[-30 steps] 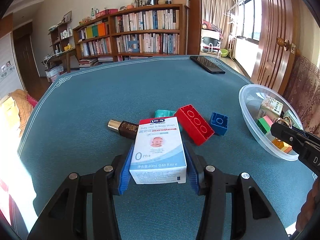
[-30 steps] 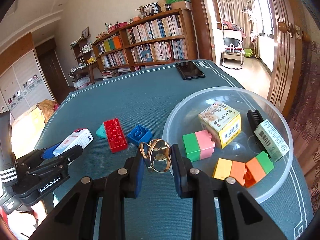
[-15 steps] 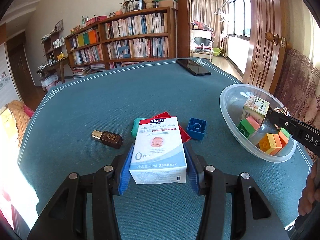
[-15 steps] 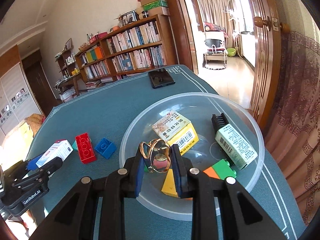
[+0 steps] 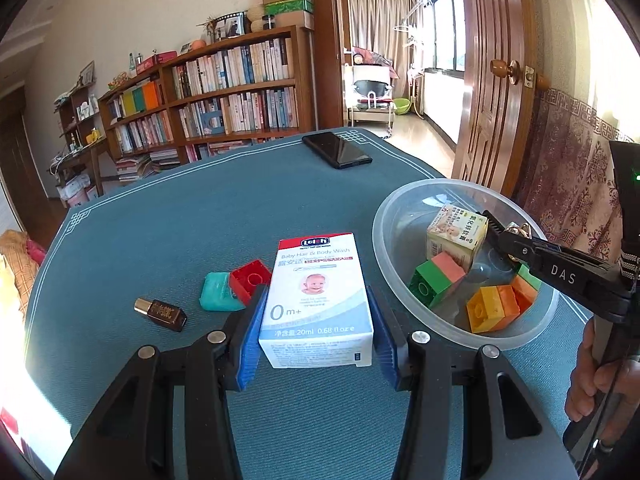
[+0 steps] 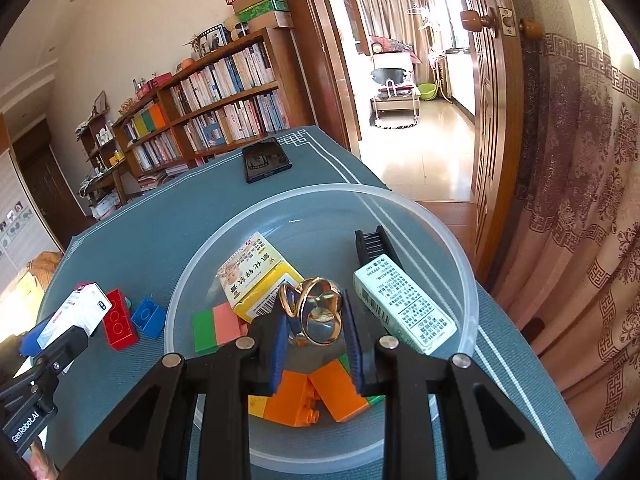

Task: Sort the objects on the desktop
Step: 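Carry the baby wash box and gold ring over the clear bowl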

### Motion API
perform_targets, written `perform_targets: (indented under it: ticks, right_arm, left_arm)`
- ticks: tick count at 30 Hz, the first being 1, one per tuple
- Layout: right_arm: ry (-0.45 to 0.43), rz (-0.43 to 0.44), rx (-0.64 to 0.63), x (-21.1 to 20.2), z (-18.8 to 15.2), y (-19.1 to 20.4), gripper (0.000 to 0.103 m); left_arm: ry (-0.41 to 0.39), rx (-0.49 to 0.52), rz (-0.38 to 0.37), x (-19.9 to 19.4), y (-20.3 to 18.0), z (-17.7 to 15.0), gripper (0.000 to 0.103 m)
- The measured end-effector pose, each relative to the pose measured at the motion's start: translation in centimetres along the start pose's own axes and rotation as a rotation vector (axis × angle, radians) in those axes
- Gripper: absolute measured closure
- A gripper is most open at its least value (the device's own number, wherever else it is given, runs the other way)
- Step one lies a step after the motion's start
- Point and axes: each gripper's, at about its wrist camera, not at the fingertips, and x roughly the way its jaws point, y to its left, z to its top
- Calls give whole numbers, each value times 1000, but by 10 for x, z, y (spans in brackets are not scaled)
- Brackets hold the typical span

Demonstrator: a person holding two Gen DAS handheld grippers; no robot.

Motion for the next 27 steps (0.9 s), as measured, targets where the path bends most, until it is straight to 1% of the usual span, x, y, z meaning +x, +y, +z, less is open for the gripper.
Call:
perform_targets:
  ticks: [5, 9, 12, 23, 27]
  right_arm:
    - [6, -6, 21, 1, 1, -8, 75]
    - [22, 11, 50, 5, 1, -14, 74]
    - [25, 7, 59, 5, 2, -17, 74]
    - [36, 13, 72, 6, 1, -19, 73]
    - [37, 13, 76, 5, 0, -19, 70]
  left_arm:
    - [-1, 13, -25, 2, -13, 4, 52]
    - [-1, 26, -39, 4, -22, 6, 52]
    - [-1, 31, -48, 5, -27, 7, 52]
    - [8, 42, -66, 8, -33, 7, 53]
    - [7, 41, -66, 8, -32, 7, 53]
